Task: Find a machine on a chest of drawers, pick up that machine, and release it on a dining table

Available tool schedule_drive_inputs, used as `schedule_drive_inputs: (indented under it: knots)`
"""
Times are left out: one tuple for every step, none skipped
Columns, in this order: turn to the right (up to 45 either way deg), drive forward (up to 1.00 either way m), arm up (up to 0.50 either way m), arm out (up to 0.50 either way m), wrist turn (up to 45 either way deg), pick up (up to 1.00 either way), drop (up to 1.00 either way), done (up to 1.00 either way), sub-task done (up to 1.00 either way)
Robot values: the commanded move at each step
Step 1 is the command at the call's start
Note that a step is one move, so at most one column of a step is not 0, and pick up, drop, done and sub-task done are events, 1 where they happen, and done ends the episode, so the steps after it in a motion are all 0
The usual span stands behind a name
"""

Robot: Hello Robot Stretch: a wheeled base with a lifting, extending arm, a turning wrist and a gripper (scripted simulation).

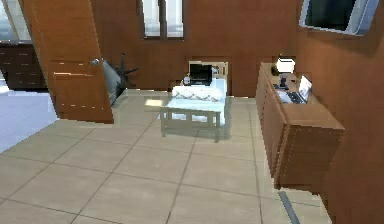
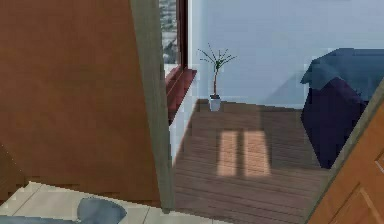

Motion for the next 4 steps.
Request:
schedule_drive_inputs:
  knots:
    - [0.0, 0.5, 0.0, 0.0, 0.0, 0.0, 0.0, 0.0, 0.0]
    - [15.0, 0.0, 0.0, 0.0, 0.0, 0.0, 0.0, 0.0, 0.0]
    - [0.0, 0.3, 0.0, 0.0, 0.0, 0.0, 0.0, 0.0, 0.0]
    - [0.0, 0.45, 0.0, 0.0, 0.0, 0.0, 0.0, 0.0, 0.0]
